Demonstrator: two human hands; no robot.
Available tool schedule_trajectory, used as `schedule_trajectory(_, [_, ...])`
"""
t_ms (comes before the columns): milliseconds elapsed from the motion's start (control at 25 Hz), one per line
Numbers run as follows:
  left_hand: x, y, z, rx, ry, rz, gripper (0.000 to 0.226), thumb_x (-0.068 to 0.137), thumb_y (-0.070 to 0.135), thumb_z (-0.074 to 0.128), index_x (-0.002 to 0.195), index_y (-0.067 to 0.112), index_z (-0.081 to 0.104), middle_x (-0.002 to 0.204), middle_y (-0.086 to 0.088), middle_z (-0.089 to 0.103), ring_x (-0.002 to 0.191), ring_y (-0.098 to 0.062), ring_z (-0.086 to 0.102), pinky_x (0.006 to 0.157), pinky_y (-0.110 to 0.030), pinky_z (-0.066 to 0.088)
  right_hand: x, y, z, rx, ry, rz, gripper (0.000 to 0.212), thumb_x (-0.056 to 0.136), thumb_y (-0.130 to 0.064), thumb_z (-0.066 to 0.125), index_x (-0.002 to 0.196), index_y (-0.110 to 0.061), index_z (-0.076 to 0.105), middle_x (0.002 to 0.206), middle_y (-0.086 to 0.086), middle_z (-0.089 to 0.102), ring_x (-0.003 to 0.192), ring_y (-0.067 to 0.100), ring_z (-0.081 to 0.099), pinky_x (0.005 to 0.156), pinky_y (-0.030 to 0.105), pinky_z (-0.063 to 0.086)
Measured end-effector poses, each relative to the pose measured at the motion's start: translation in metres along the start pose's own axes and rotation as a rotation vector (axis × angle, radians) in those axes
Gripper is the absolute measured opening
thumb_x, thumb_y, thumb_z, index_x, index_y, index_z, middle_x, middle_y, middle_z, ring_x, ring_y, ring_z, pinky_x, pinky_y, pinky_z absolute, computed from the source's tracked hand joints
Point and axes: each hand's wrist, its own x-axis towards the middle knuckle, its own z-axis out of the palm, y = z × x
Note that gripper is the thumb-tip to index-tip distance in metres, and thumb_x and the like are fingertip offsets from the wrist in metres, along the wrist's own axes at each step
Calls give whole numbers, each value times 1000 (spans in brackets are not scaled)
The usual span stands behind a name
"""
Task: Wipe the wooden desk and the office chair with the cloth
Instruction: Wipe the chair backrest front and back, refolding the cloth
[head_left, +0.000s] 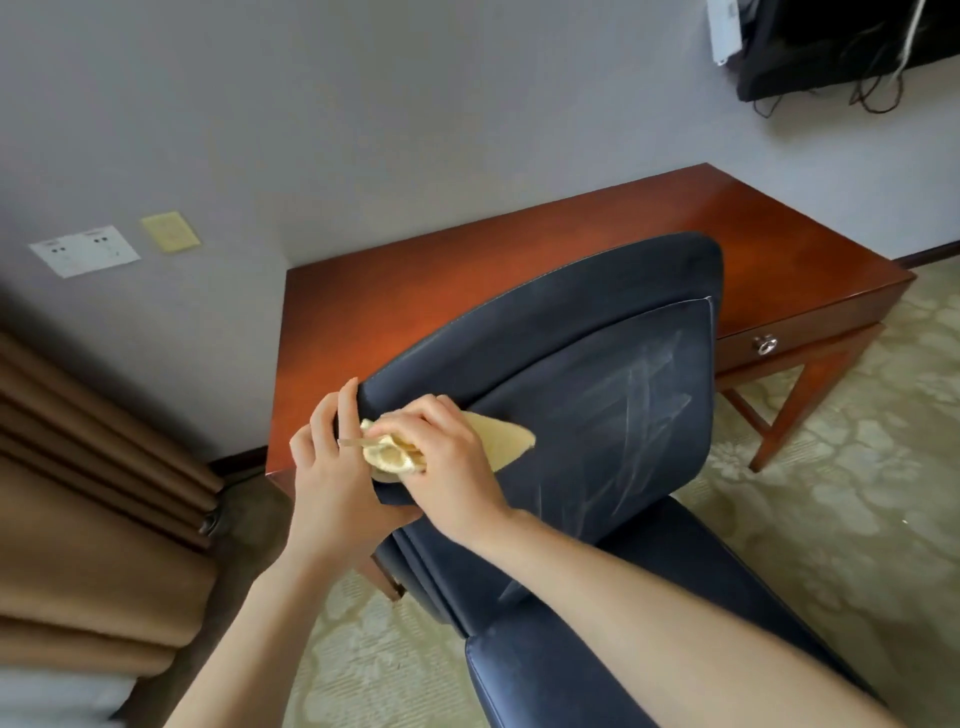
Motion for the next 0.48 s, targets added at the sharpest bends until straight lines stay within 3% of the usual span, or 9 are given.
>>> schedule_trajectory(160, [-21,-1,-7,-45,4,-66,137,42,32,93,149,11,12,145,-10,22,120,-24,21,103,-44,28,7,-3,-14,-89,52,36,38,69,7,71,99,-14,69,95,2,60,87,21,53,75,28,43])
schedule_trajectory(240, [-28,1,-12,-20,-15,-95,136,45,32,92,150,14,7,147,-8,19,125,-27,20,105,-45,28,17,0,-26,-106,102,149,39,73,4,67,101,-23,63,97,-4,56,90,16,53,74,26,42])
schedule_trajectory(360, [-37,5,-19,39,-53,-130,135,50,33,90,150,16,0,151,-7,13,133,-32,18,111,-44,23,39,13,-51,-54,319,404,35,79,-4,62,92,-34,47,96,-13,47,81,-3,50,67,16,39])
schedule_trajectory(480, [-42,7,-27,38,-88,-153,136,52,35,88,150,18,-5,152,-4,9,137,-29,15,114,-42,19,62,37,-78,-104,457,564,23,85,-13,60,87,-30,45,95,-13,42,68,2,45,64,22,39])
